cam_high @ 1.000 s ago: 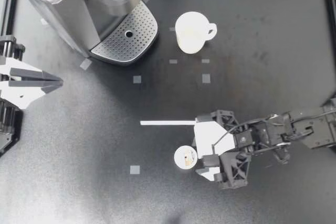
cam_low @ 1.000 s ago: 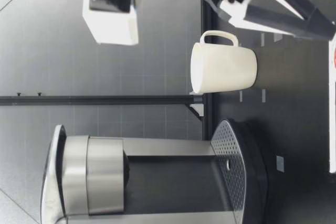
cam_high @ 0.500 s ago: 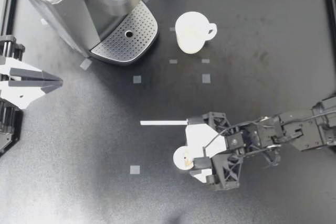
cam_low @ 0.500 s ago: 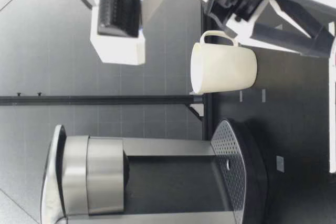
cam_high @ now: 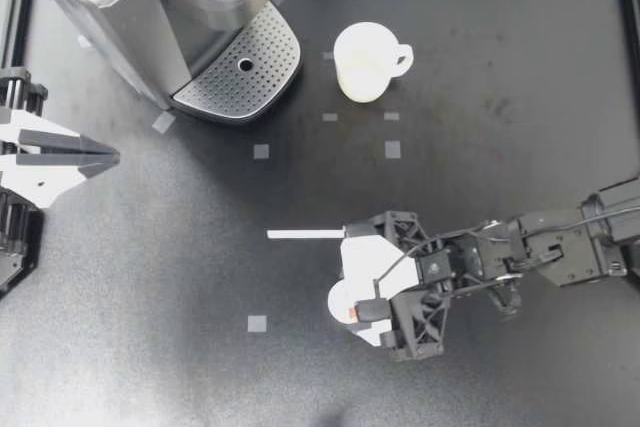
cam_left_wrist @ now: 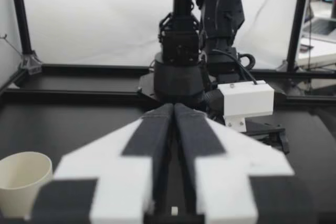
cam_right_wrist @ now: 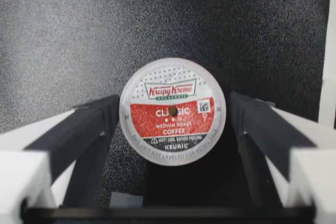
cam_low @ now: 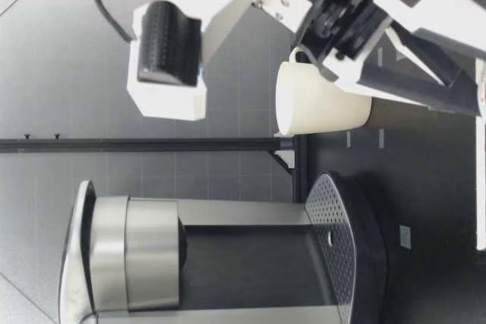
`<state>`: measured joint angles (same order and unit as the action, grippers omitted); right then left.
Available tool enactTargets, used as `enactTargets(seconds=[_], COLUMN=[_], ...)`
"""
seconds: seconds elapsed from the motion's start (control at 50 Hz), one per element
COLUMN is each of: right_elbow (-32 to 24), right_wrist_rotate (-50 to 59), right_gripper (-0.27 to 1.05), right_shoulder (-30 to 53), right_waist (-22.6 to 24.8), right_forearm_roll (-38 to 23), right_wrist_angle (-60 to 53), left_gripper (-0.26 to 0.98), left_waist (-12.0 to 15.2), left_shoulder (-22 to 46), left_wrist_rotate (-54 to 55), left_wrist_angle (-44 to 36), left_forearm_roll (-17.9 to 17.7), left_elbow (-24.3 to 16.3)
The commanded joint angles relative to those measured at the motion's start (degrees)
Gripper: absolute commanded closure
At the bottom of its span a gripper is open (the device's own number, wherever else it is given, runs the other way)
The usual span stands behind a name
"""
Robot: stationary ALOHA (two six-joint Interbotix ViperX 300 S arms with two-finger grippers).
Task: Place the coffee capsule inside the capsule container, then place the cup onto the center of the cup tray.
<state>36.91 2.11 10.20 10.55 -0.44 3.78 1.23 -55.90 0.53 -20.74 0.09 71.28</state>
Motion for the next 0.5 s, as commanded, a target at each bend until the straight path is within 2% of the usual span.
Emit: enactTargets(seconds=[0.0,0.14,0.36,0.48], right_elbow=[-1.32,-2.11,-2.99,-2.90], right_wrist_rotate=[-0.26,-0.44,-0.44,-0.18], right_gripper=[-0.03,0.02,0.23,0.27], right_shoulder=[-0.70,-0.53,-0.88,-1.76], right_waist=[-0.35,-0.79,-0.97,-0.97], right_forearm_roll=[-0.09,-0.09,-0.09,0.00], right_wrist_angle=[0.26,2.37,3.52,1.49], left_gripper=[0.57,0.57,0.57,0.57], left_waist=[0.18,0.09,0.18,0.09], left_shoulder=[0.18,0.18,0.18,0.09], left_wrist_rotate=[0.00,0.00,0.00,0.00], left_wrist_angle=[-0.35,-0.35,-0.44,-0.62], left_forearm_roll=[-0.09,-0.09,-0.09,-0.09], left_elbow=[-0.70,-0.70,-0.70,-0.79])
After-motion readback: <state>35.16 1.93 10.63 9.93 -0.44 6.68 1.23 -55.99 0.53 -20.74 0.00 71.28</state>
